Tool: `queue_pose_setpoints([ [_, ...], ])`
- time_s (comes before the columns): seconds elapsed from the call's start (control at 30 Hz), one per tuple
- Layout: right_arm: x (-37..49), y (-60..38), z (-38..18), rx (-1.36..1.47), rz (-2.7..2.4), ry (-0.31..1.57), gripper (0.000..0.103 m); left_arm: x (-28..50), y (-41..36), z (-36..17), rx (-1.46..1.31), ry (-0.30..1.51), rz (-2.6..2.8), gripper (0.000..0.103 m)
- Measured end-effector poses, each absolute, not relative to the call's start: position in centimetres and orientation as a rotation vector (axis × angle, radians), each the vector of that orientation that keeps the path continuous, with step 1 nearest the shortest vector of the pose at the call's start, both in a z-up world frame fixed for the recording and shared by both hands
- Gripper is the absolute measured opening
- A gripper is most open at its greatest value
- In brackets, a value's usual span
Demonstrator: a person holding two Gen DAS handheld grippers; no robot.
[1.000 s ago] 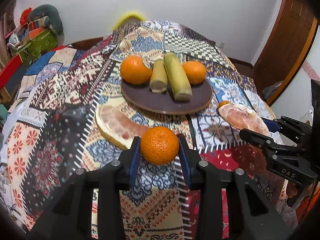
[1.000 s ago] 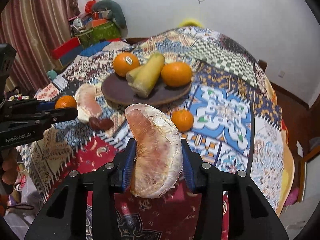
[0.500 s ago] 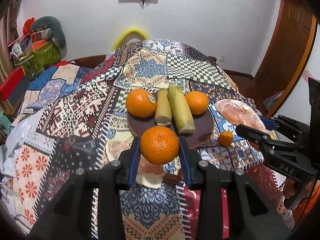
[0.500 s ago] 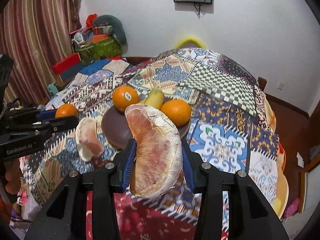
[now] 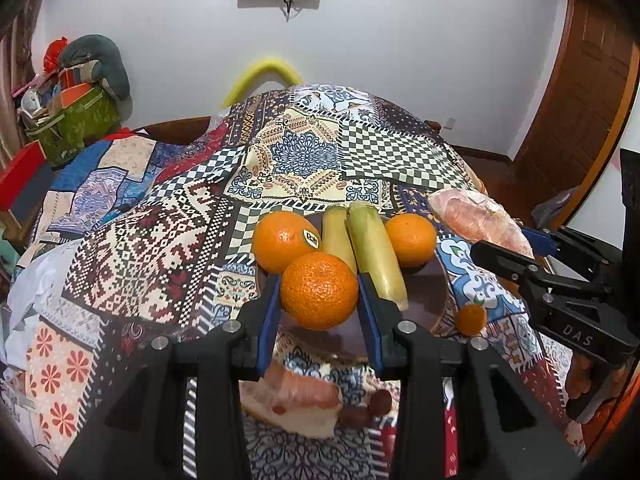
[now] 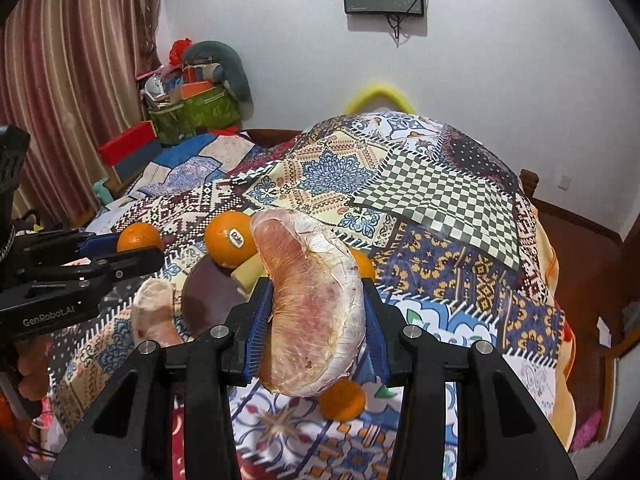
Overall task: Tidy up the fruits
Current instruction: 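Carry the pomelo segment with the right gripper while the left carries the mandarin to the plate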
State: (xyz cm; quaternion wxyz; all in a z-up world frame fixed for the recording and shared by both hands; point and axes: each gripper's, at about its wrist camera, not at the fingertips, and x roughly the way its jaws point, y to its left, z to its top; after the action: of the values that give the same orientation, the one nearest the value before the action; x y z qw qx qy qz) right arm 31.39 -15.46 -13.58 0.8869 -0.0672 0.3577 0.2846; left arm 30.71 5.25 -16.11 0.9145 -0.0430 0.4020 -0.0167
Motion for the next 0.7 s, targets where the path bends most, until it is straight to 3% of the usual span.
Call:
queue_pose_setpoints([
  [0.7,34.2,-13.1,-16.9,-0.168,0.675,0.813,0.040,36.3,6.8,-21.8,-0.097,0.934,-0.008,0.037],
])
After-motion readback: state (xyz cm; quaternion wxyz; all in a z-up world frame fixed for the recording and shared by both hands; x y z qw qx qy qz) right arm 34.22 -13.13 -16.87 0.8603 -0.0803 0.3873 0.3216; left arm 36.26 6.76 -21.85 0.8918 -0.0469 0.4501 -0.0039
